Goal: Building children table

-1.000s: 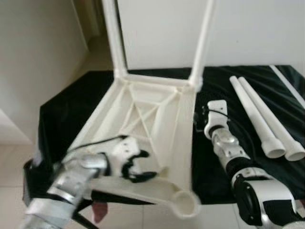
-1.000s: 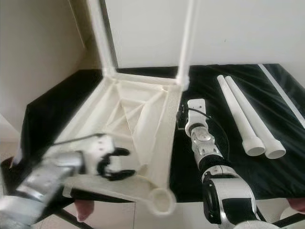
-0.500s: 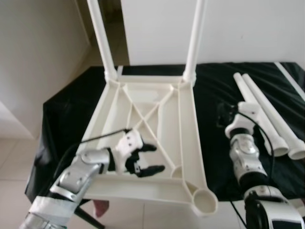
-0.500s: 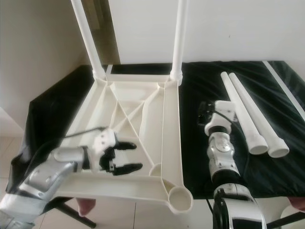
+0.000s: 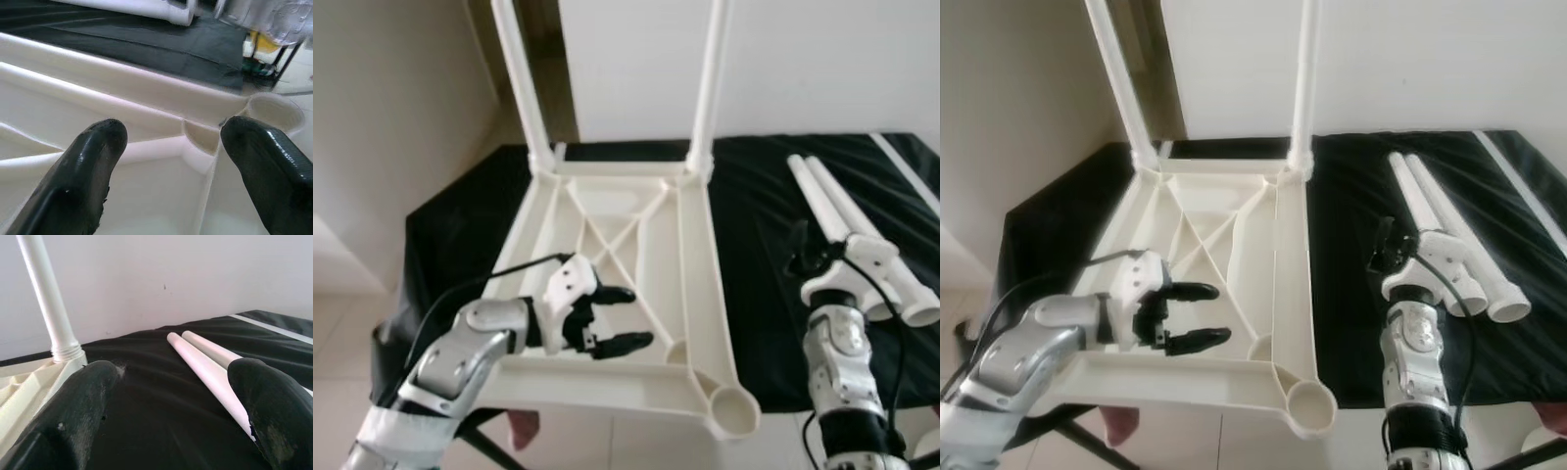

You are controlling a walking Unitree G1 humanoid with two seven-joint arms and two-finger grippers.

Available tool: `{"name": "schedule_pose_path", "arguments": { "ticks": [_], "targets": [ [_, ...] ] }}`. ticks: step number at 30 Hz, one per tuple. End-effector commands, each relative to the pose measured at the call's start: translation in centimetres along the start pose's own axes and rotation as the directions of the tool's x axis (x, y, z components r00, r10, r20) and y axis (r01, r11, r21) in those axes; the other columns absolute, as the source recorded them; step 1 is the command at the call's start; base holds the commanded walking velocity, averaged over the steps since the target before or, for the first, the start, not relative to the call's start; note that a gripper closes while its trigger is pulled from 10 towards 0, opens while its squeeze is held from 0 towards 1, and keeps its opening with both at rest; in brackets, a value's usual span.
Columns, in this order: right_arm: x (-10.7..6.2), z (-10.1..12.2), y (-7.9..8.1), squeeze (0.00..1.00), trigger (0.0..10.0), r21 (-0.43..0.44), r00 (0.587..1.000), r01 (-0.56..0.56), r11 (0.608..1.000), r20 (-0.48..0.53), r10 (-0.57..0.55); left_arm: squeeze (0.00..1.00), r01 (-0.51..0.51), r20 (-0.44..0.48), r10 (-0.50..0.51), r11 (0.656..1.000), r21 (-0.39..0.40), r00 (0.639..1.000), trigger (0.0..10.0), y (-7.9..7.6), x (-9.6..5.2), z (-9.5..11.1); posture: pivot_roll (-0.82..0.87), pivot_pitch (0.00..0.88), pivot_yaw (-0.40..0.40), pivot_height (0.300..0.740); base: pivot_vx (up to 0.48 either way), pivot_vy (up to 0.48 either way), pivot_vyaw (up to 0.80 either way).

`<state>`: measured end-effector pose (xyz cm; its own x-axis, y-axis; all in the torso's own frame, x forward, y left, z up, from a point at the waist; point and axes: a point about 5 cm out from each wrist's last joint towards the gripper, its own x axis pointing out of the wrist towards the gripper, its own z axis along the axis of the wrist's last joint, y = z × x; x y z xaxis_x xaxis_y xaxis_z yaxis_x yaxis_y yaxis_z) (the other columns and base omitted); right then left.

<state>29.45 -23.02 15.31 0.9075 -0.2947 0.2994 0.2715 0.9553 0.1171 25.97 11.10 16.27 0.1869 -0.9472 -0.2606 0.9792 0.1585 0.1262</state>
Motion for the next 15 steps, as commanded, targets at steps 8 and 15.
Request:
{"name": "schedule_pose_path", "arguments": {
  "ticks": [8, 15],
  "targets": [
    [0.1, 1.1, -0.6, 0.0, 10.0, -0.001, 1.0, 0.01, 1.0, -0.007, -0.01, 0.0, 0.083, -0.177, -0.066, 0.993, 0.088, 0.982, 10.0, -1.1, 1.1, -2.6, 0.03, 0.0, 0.026, 0.74, 0.0, 0.0, 0.0],
    [0.1, 1.7, -1.0, 0.0, 10.0, -0.006, 1.0, 0.015, 1.0, -0.023, -0.016, 0.0, 0.046, -0.23, -0.02, 0.993, 0.109, 0.973, 10.0, -0.8, 2.0, -3.5, 0.02, 0.0, 0.023, 0.74, 0.0, 0.0, 0.0]
  ]
}}
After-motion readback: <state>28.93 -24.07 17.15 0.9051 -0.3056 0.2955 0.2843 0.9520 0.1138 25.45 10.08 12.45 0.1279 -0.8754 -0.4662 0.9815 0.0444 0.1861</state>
